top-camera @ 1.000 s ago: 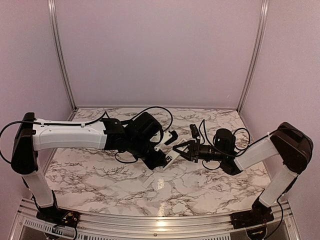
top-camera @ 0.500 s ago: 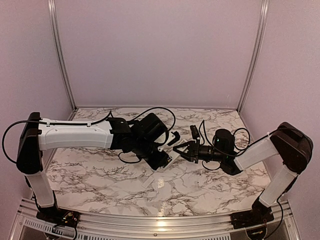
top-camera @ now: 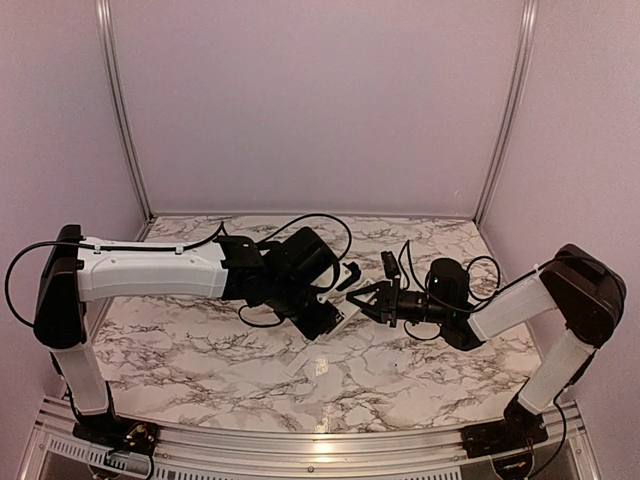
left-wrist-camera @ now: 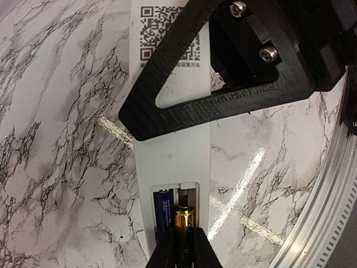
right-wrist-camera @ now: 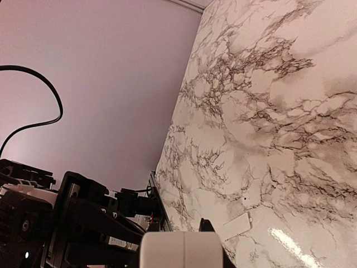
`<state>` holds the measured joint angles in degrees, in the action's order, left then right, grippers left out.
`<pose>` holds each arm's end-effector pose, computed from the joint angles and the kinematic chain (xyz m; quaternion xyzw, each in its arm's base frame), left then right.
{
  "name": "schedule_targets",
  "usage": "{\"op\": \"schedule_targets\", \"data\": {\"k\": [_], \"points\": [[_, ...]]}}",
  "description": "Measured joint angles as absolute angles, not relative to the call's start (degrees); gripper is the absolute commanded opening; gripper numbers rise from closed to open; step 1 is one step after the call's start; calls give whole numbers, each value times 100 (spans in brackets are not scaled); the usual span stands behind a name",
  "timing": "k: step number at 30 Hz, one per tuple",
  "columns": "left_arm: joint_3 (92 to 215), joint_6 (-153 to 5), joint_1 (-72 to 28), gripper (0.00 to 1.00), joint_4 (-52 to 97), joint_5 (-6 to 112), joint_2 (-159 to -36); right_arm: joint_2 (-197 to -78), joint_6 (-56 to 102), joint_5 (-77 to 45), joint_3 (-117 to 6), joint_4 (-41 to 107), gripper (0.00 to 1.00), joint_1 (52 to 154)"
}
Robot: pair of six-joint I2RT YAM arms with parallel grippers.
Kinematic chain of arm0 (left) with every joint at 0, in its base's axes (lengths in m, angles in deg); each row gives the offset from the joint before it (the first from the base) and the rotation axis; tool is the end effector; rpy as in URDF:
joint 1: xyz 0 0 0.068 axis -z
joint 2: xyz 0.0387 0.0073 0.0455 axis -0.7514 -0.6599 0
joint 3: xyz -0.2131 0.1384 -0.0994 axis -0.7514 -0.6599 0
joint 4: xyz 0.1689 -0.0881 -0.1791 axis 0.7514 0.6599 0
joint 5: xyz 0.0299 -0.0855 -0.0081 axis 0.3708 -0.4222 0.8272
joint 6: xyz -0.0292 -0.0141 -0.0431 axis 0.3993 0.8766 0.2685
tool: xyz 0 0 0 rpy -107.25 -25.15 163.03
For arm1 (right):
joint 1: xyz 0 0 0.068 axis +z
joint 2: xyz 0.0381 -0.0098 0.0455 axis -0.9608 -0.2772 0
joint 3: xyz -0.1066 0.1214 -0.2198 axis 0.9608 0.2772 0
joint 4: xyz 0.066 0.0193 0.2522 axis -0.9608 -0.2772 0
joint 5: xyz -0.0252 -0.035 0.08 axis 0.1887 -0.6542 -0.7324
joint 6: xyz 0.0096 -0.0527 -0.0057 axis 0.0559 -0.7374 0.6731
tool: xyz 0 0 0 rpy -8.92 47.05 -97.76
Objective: Load the batteries into the remote control
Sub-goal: Place the battery in the battery compartment.
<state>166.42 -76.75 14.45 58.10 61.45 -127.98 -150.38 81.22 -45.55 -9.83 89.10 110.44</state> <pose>0.1839 -0.3635 0.2491 0.4357 0.8449 -0.1819 0.2513 0.2285 0.1958 0.1670 -0.0231 0.7475 0.6312 0.2056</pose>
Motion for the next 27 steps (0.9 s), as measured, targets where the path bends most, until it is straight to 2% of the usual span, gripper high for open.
{"op": "schedule_targets", "data": {"k": [16,20,27], "points": [[16642,-7680,1453,16,5799,6206,-12798,-15038,8417,-4555,-863,9096,0,11027],[16646,-7688,1458,9,5799,6204,-12798,-15038,8465,-4557,-841,9127,0,11027],[16664,-7706,1458,7,5801,6193,-12798,-15038,8516,-4566,-830,9146,0,11011]]}}
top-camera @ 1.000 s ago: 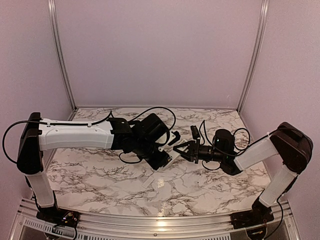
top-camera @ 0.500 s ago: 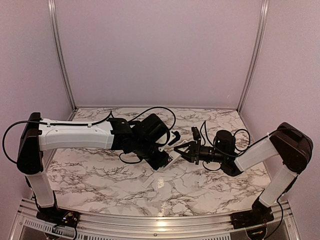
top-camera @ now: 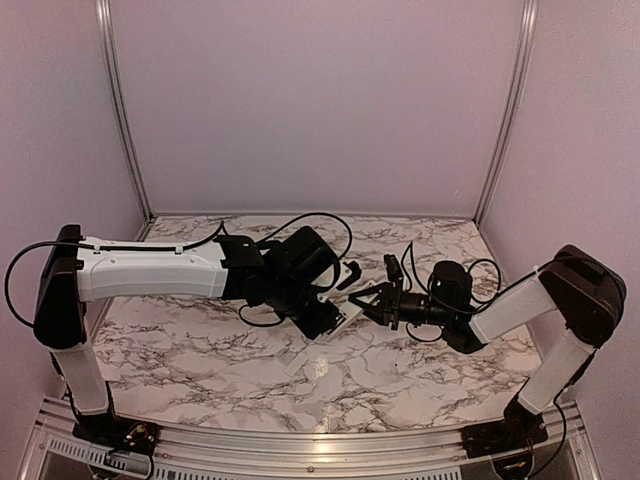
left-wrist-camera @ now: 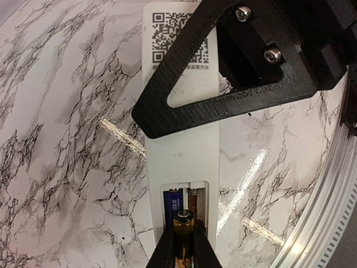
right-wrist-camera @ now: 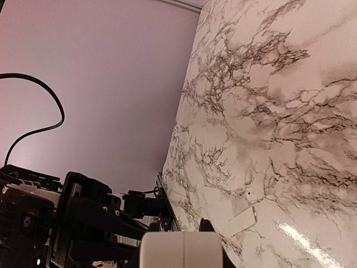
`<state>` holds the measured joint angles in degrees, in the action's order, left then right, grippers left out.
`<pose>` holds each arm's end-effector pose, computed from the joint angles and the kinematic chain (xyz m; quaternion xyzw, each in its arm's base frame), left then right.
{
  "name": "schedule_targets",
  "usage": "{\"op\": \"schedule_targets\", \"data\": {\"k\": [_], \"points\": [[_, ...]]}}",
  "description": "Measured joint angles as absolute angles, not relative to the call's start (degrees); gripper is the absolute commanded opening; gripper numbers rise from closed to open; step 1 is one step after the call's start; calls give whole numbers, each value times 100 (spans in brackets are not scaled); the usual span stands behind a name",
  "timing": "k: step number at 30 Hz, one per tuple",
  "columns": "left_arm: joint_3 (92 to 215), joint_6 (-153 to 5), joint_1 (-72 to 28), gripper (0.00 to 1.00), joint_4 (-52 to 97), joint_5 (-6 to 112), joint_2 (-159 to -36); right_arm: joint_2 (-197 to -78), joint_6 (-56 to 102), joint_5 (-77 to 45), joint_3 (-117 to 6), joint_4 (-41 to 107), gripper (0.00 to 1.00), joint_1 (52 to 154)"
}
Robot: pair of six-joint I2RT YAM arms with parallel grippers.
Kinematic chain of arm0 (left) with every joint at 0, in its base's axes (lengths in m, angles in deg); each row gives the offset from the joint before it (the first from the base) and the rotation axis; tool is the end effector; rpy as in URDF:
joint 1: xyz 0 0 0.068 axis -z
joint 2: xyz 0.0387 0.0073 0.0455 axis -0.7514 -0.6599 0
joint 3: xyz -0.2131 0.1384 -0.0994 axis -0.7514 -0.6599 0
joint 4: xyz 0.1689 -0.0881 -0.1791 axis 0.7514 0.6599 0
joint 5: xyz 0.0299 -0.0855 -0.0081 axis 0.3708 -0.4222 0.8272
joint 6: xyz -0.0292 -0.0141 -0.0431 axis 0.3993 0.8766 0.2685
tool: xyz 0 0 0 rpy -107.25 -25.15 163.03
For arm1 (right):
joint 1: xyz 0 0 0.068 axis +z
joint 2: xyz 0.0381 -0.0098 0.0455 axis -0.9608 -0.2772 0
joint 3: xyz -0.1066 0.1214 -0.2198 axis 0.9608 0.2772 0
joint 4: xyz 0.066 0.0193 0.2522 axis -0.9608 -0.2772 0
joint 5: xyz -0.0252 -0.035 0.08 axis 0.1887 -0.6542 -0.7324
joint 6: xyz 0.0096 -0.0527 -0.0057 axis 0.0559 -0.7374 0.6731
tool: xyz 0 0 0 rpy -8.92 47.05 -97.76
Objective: Load the batteries into the remote control
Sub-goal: Place the battery in the battery compartment.
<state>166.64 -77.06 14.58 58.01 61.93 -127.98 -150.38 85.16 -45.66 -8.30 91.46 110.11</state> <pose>0.1836 -0.3643 0.2504 0.4374 0.8431 -0.1798 0.2560 0.2255 0.1915 0.1643 0.0012 0.7440 0.6408 0.1893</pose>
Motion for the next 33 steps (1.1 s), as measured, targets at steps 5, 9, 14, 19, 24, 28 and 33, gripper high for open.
{"op": "schedule_targets", "data": {"k": [5,9,14,19,24,28,33], "points": [[16666,-7723,1456,10,5803,6140,-12800,-15038,8520,-4575,-830,9153,0,11009],[16688,-7728,1453,7,5810,6075,-12813,-15038,8520,-4575,-830,9155,0,11003],[16727,-7741,1447,5,5820,6066,-12822,-15038,8546,-4575,-830,9159,0,11000],[16769,-7741,1447,5,5831,6068,-12862,-15038,8557,-4559,-830,9131,0,11000],[16806,-7745,1447,6,5844,6055,-12940,-15038,8559,-4544,-830,9000,0,11000],[16837,-7767,1447,10,5855,6046,-12990,-15038,8564,-4524,-830,8943,0,11000],[16847,-7789,1447,15,5862,6049,-13008,-15068,8638,-4513,-830,8965,0,11000]]}}
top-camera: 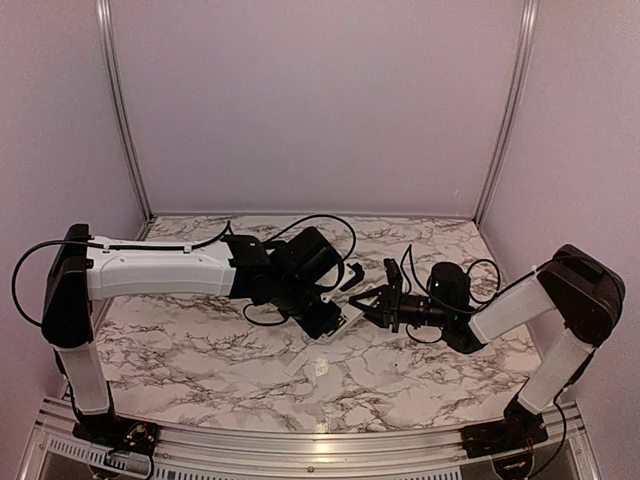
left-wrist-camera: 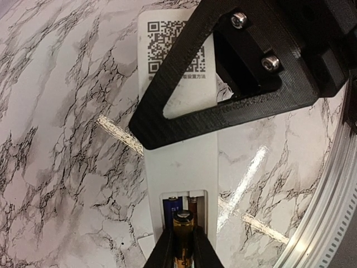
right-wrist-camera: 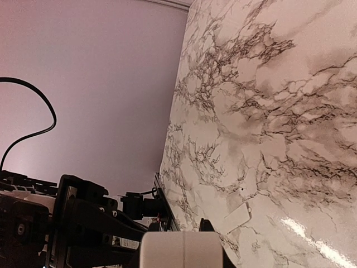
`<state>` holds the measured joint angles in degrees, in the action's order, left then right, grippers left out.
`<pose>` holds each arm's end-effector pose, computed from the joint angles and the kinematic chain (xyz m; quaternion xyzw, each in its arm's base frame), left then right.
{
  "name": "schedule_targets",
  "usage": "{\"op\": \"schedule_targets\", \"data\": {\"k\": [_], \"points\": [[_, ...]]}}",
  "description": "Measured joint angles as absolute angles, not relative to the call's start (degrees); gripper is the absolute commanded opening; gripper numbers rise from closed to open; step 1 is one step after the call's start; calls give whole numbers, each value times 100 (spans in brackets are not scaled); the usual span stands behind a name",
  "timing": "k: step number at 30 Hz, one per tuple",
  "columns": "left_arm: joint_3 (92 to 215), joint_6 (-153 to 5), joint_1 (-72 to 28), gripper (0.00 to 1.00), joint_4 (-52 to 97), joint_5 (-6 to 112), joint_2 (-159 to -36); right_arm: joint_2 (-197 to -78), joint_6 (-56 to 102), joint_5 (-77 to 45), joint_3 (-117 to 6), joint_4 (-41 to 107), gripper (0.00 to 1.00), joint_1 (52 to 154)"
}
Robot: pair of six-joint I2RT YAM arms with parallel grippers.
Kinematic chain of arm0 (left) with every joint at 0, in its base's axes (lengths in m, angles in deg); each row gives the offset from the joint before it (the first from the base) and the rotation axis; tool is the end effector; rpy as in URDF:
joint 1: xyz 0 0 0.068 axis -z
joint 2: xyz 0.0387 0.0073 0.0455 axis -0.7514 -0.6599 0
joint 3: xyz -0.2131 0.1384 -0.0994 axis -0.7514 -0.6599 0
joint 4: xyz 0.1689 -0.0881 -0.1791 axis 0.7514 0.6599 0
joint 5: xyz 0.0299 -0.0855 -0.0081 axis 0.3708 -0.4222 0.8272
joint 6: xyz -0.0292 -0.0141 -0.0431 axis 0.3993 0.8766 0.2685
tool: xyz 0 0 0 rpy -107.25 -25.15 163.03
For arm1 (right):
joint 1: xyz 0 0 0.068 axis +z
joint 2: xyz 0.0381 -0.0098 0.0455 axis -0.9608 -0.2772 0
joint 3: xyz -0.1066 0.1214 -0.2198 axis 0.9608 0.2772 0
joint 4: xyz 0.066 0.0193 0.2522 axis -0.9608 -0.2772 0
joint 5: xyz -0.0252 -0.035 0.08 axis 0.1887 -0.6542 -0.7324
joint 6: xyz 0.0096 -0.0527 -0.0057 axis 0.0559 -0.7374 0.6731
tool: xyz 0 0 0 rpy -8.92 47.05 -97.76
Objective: Load the batteries into the remote control
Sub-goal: Place the battery in the battery compartment.
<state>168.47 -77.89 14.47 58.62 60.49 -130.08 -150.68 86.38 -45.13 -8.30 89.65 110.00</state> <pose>0.1870 -0.3713 0.2454 0.4472 0.8406 -0.1832 0.2446 0.2260 0.1909 0.1596 0.0204 0.7537 0.6330 0.1754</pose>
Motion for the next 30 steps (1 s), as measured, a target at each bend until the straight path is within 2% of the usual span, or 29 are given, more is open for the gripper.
{"op": "schedule_targets", "data": {"k": [6,20,26,30], "points": [[16854,-7806,1453,19,5860,6044,-13045,-15106,8668,-4487,-821,8984,0,10998],[16933,-7804,1453,14,5928,5990,-13049,-15132,8802,-4476,-753,9157,0,10985],[16957,-7813,1451,23,5938,5928,-13049,-15132,8826,-4481,-747,9207,0,10965],[16979,-7806,1451,23,5943,5885,-13049,-15134,8854,-4516,-729,9264,0,10963]]}}
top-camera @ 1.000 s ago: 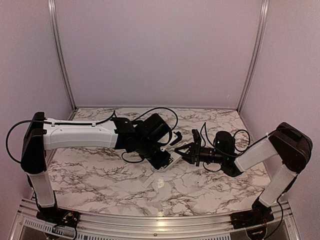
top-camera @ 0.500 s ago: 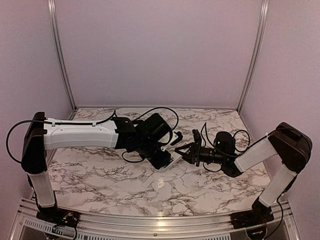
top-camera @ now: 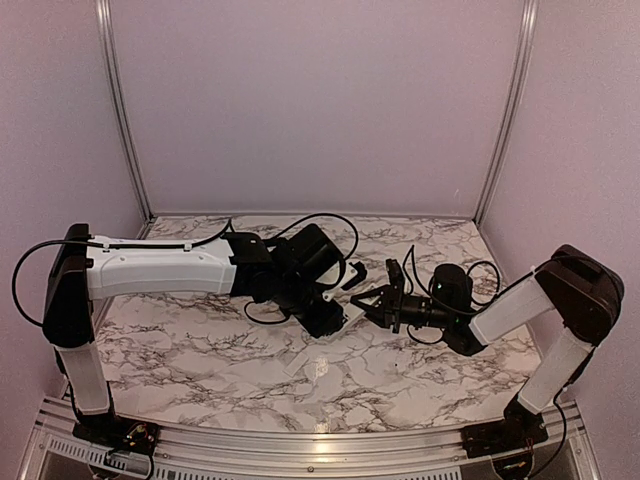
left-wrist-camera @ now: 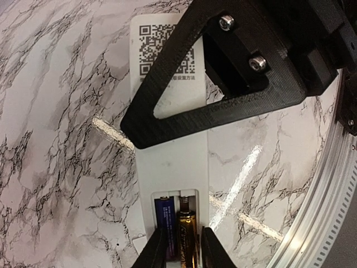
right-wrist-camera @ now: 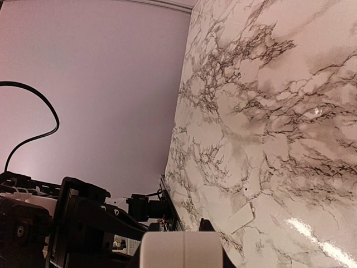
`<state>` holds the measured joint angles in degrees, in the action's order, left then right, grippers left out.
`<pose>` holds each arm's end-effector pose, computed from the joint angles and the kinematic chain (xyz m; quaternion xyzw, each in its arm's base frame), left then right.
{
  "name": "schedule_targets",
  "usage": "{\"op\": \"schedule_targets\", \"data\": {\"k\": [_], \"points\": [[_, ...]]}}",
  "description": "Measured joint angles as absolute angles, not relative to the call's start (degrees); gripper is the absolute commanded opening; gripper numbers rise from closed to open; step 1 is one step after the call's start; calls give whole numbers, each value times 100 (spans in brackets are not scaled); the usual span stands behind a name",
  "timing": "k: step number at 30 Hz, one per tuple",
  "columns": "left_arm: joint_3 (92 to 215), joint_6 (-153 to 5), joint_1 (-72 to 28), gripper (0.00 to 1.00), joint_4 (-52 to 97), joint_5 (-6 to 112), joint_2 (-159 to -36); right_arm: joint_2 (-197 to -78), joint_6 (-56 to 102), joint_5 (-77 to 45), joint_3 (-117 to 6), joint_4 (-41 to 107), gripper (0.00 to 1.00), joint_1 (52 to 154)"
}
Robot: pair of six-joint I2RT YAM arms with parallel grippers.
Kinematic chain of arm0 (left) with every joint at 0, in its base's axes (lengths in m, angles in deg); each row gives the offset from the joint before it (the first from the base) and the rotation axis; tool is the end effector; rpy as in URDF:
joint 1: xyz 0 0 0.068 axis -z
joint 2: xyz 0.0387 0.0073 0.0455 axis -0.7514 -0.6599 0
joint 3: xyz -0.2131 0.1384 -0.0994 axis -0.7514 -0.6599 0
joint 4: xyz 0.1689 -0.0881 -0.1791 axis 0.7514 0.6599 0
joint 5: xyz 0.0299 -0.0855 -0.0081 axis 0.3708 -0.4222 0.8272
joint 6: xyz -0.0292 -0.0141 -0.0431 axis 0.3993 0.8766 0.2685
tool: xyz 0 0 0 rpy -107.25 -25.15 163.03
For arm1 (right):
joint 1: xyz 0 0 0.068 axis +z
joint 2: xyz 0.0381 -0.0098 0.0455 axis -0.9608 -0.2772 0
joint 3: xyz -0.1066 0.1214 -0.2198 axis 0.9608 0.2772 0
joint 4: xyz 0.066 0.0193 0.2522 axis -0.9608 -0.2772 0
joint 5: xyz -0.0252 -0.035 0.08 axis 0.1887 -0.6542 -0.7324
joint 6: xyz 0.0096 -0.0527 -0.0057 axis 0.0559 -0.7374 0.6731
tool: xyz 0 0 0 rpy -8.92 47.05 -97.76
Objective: Load the batteries into the remote control
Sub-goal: Place the battery in the battery compartment, then load the battery into the battery compartment.
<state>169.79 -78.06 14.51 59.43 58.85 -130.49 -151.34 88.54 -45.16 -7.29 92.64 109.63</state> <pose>0.1869 -0.3740 0.2490 0.4524 0.8373 -0.1945 0.2376 0.2252 0.1879 0.1573 0.0321 0.7472 0.6411 0.1721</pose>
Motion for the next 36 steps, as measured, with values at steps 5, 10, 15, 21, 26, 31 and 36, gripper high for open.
{"op": "schedule_targets", "data": {"k": [5,10,15,21,26,31,36], "points": [[17009,-7806,1451,31,5941,5891,-13043,-15134,8881,-4518,-714,9341,0,10950],[16775,-7865,1421,52,5705,5845,-12789,-15143,8924,-4533,-716,9527,0,10933],[15967,-8139,1289,67,5208,5904,-11808,-15141,8968,-4708,-723,9625,0,10930],[15237,-8821,1088,71,4487,5734,-10650,-15141,8972,-4887,-723,9629,0,10930],[14310,-9651,1091,69,3866,5183,-10105,-15086,8946,-5154,-734,9516,0,10930],[14037,-10460,1150,64,3834,4776,-9987,-14883,8780,-5506,-882,9068,0,10933],[14037,-11131,1401,55,3862,4634,-9987,-14835,8664,-5860,-1116,8744,0,10948]]}}
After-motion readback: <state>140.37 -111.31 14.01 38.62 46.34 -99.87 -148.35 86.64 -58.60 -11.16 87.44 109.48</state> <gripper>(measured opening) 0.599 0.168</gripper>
